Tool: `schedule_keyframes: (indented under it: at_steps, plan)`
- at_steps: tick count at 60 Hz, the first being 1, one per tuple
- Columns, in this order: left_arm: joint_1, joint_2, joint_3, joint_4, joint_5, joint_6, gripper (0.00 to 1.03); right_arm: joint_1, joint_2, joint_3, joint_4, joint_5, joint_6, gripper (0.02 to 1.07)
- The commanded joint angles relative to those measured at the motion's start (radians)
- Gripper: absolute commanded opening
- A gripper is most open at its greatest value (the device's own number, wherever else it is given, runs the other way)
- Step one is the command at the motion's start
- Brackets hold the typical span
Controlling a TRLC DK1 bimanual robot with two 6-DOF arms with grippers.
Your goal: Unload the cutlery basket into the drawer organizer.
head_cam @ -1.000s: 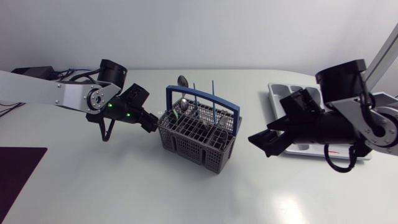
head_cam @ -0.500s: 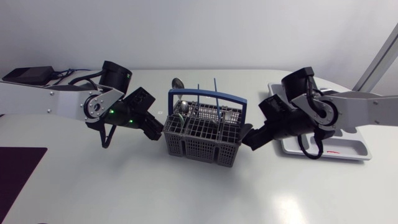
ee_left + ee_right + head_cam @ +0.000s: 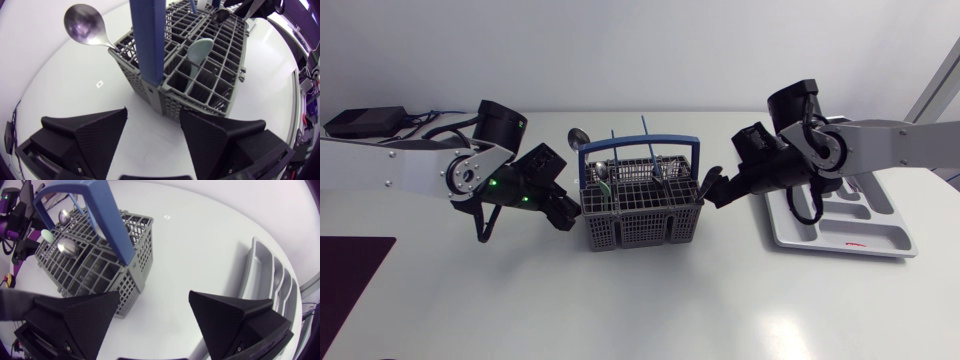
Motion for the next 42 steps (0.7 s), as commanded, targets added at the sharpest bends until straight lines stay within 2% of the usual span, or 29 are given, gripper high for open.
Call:
schedule_keyframes:
  at_steps: [1,16,25,33,42]
  plan:
    - [0.021,-0.027,-0.014,0.010,0.024,0.011,0.79,-0.007,-0.080,-0.062,0.007,-0.022,-0.023,1.02]
    - [0.060,-0.190,-0.086,0.004,0.024,0.025,0.79,-0.051,-0.357,-0.223,-0.008,-0.045,-0.098,1.02]
    - [0.063,-0.302,-0.138,-0.016,0.024,0.031,0.79,-0.038,-0.469,-0.303,-0.007,-0.035,-0.069,1.02]
    - [0.044,-0.382,-0.167,-0.043,0.026,0.052,0.80,0.062,-0.511,-0.294,-0.082,0.059,0.060,1.02]
    - [0.027,-0.391,-0.169,-0.046,0.034,0.057,0.81,0.223,-0.518,-0.265,-0.099,0.169,0.118,1.01]
